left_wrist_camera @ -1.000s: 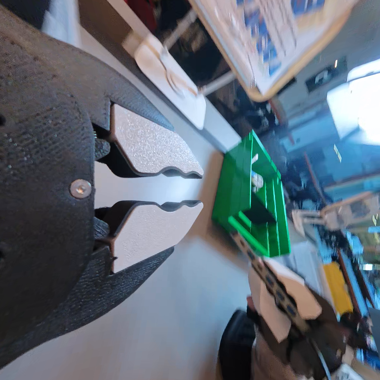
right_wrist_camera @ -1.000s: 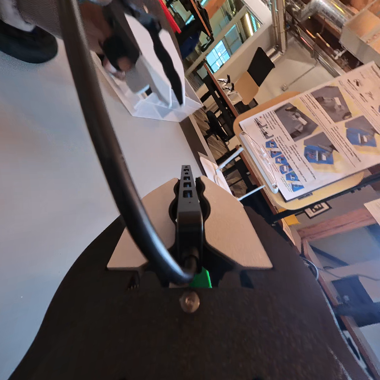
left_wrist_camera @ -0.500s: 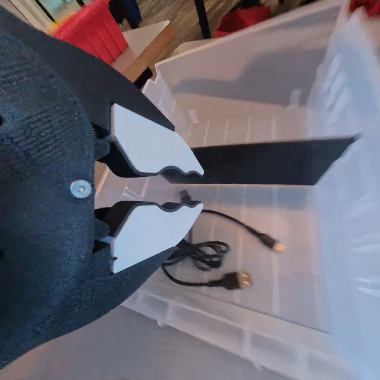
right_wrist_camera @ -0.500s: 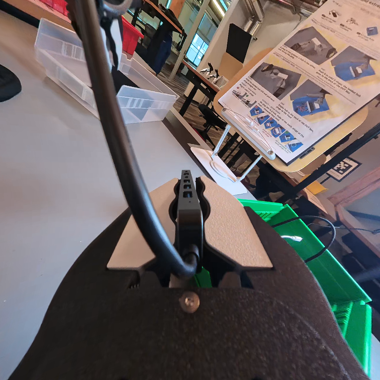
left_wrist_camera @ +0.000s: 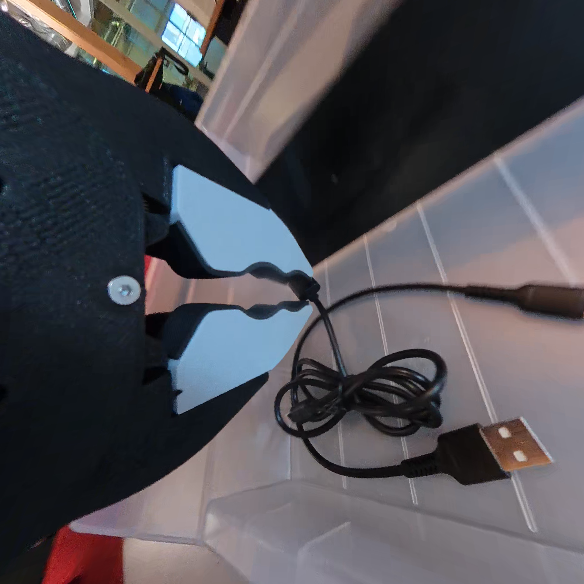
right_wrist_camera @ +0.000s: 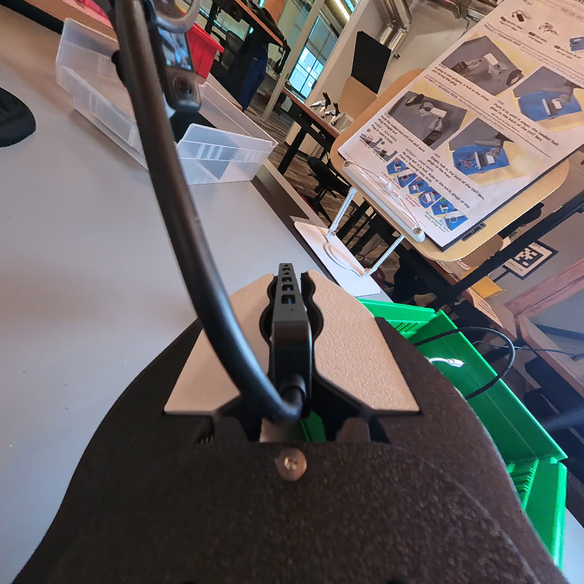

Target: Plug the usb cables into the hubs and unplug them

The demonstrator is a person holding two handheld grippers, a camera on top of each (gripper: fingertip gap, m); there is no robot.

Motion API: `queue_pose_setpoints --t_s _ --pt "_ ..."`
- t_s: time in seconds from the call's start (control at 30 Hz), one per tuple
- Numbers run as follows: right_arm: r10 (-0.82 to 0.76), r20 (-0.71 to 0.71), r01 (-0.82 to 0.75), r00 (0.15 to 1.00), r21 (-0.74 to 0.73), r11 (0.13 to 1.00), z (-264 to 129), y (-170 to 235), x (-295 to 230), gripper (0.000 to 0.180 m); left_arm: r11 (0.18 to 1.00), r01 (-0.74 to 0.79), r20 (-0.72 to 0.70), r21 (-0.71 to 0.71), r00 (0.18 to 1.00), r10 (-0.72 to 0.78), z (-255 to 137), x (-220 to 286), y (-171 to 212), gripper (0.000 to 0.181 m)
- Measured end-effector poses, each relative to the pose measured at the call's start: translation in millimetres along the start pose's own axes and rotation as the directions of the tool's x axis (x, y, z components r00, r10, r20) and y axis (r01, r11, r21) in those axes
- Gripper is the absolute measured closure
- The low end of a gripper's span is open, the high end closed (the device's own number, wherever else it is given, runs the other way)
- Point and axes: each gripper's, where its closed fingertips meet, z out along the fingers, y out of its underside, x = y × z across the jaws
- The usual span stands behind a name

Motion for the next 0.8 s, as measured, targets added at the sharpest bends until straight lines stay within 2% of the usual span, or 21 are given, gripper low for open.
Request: queue_pose_setpoints --t_s 0.17,0.3,0.37,0.43,0.5,0.6,0.67,0.8 --pt "0.016 -0.004 -0.015 1.0 0.013 1.0 -1 -2 2 0.165 0.975 0.021 0.261 0.222 0.962 -0.08 -84 -40 -1 0.174" --pt "0.032 -0.003 -0.032 0.999 0.027 0.999 -2 -6 2 0.165 0.94 -0.008 0.505 0.34 0.845 -0.175 -168 -68 8 0.175" --pt "0.036 -0.006 -0.036 0.999 0.034 0.999 -3 -8 3 0.165 0.92 -0.042 0.578 0.39 0.789 -0.21 -203 -72 8 0.175" --pt "0.039 -0.012 -0.039 0.999 0.042 0.998 -4 -11 4 0.165 0.859 -0.108 0.598 0.5 0.761 -0.252 -235 -64 -6 0.176" --pt "0.042 -0.022 -0.041 0.999 0.05 0.998 -6 -13 6 0.165 0.744 -0.2 0.563 0.637 0.78 -0.273 -261 -44 -33 0.178" --pt "0.055 -0.039 -0.053 0.998 0.047 0.997 -8 -12 11 0.165 0.552 -0.272 0.464 0.788 0.852 -0.242 -275 0 -81 0.18" --pt "0.064 -0.047 -0.062 0.997 0.042 0.997 -8 -10 13 0.165 0.479 -0.287 0.416 0.829 0.89 -0.186 -266 30 -113 0.18" --pt "0.094 -0.058 -0.092 0.994 0.035 0.995 -11 -4 19 0.165 0.549 -0.252 0.403 0.797 0.899 -0.172 -226 42 -136 0.18"
